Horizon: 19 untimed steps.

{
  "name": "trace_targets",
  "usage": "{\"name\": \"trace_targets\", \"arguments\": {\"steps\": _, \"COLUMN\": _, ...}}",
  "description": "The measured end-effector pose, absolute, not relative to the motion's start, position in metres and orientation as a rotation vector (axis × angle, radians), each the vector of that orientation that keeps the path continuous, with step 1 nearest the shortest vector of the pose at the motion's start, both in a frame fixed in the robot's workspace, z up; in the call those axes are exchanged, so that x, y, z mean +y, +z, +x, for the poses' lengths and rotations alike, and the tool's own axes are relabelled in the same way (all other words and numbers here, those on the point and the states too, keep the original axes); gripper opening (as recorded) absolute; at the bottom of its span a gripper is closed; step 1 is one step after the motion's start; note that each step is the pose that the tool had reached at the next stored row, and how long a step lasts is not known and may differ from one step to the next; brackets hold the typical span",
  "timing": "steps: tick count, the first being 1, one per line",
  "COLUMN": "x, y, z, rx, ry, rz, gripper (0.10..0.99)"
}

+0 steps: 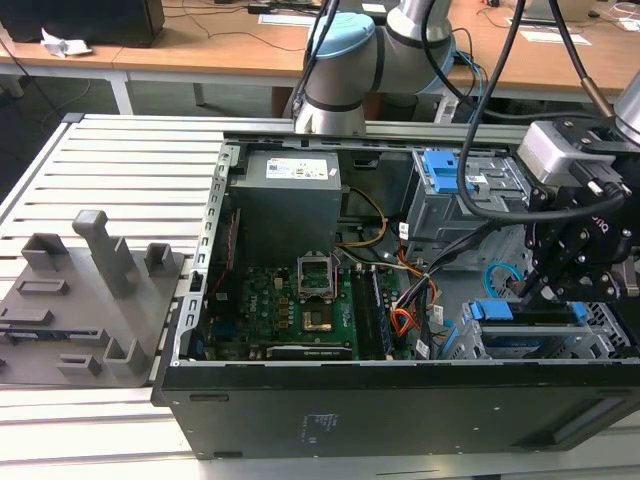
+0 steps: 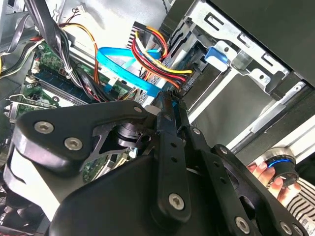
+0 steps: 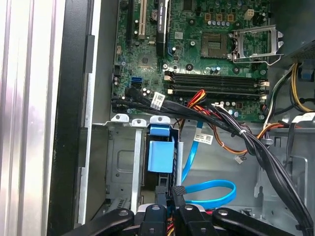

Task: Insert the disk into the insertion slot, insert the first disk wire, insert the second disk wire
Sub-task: 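Insert the second disk wire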

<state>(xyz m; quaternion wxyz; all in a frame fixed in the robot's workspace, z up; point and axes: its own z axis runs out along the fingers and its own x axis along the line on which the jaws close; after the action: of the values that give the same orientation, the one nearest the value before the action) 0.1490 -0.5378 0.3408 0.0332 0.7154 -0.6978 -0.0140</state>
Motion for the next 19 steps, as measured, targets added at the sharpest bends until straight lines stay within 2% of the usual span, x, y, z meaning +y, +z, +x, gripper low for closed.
{"name": "trace_targets", "arguments": {"steps": 8, "x": -0.539, "y": 0.337, "z": 0.149, "rx": -2.149, "ry": -0.043, "rz": 2.2, "gripper": 0.165}}
{"name": "trace_targets", "arguments": {"steps": 9, "x": -0.54, "y": 0.336, "z": 0.149, "rx": -2.149, "ry": -0.043, "rz": 2.2, "gripper": 0.173}}
{"name": "trace_targets", "arguments": {"steps": 10, "x": -0.54, "y": 0.336, "z": 0.149, "rx": -2.149, "ry": -0.044, "rz": 2.2, "gripper": 0.239}}
{"name": "trace_targets", "arguments": {"steps": 11, "x": -0.539, "y": 0.337, "z": 0.149, "rx": -2.149, "ry": -0.043, "rz": 2.2, "gripper": 0.239}}
{"name": "trace_targets", "arguments": {"steps": 17, "x": -0.539, "y": 0.378, "z": 0.149, "rx": -2.149, "ry": -0.043, "rz": 2.2, "gripper": 0.239}}
{"name": "trace_targets", "arguments": {"steps": 18, "x": -0.539, "y": 0.379, "z": 0.149, "rx": -2.149, "ry": -0.044, "rz": 2.2, "gripper": 0.227}}
{"name": "trace_targets", "arguments": {"steps": 19, "x": -0.539, "y": 0.379, "z": 0.149, "rx": -2.149, "ry": -0.044, "rz": 2.2, "gripper": 0.157}}
